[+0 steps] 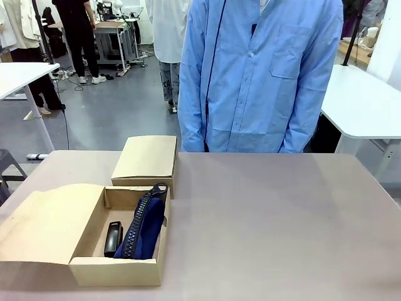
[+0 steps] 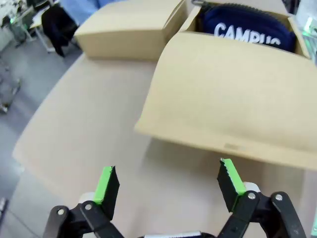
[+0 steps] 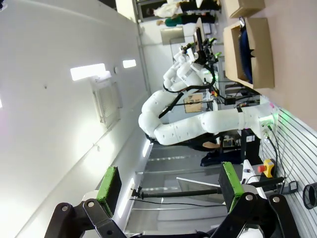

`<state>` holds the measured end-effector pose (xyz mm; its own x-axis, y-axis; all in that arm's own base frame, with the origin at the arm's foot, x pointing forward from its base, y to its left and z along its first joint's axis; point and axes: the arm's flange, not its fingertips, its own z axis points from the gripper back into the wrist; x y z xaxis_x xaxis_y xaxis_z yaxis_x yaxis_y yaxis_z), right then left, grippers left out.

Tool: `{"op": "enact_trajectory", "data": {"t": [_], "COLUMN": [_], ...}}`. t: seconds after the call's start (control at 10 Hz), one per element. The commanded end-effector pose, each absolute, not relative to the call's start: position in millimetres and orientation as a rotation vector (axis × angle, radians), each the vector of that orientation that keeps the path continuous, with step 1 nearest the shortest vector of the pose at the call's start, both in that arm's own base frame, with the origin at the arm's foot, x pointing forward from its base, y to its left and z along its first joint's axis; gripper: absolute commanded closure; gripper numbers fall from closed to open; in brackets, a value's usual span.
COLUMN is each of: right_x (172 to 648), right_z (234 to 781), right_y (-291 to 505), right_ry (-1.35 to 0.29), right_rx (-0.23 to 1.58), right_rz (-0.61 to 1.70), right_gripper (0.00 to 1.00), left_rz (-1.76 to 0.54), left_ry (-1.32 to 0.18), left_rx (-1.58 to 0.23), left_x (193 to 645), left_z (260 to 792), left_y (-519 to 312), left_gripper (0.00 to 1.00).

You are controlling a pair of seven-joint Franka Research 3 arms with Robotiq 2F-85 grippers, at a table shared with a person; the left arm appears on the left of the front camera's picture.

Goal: Place items inside the box.
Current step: Close the lid of the Mailer Box closest to the robot.

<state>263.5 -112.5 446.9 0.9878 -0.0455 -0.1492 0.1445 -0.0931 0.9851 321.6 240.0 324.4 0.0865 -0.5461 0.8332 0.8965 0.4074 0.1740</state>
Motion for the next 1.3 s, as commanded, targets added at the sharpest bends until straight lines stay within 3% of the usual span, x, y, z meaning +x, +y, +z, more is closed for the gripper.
{"op": "enact_trajectory", "data": {"t": [0.0,0.4,0.7,1.2], "right_x": [265,265,265,265], "right_z": [454,454,454,454], "right_y": [-112,-112,-112,-112], "right_ry": [0.071,0.071,0.071,0.071], "right_rx": [1.68,1.68,1.68,1.68], "right_rz": [-0.171,-0.171,-0.171,-0.171], "right_gripper": [0.0,0.0,0.0,0.0], "left_rz": [-1.041,-1.052,-1.116,-1.13], "left_ry": [-0.928,-0.875,-0.861,-1.118], "left_rx": [-0.475,-0.592,-0.794,-1.156], "left_x": [334,351,357,334], "left_z": [311,279,269,312], "left_y": [256,237,201,150], "left_gripper": [0.0,0.0,0.0,0.0]}}
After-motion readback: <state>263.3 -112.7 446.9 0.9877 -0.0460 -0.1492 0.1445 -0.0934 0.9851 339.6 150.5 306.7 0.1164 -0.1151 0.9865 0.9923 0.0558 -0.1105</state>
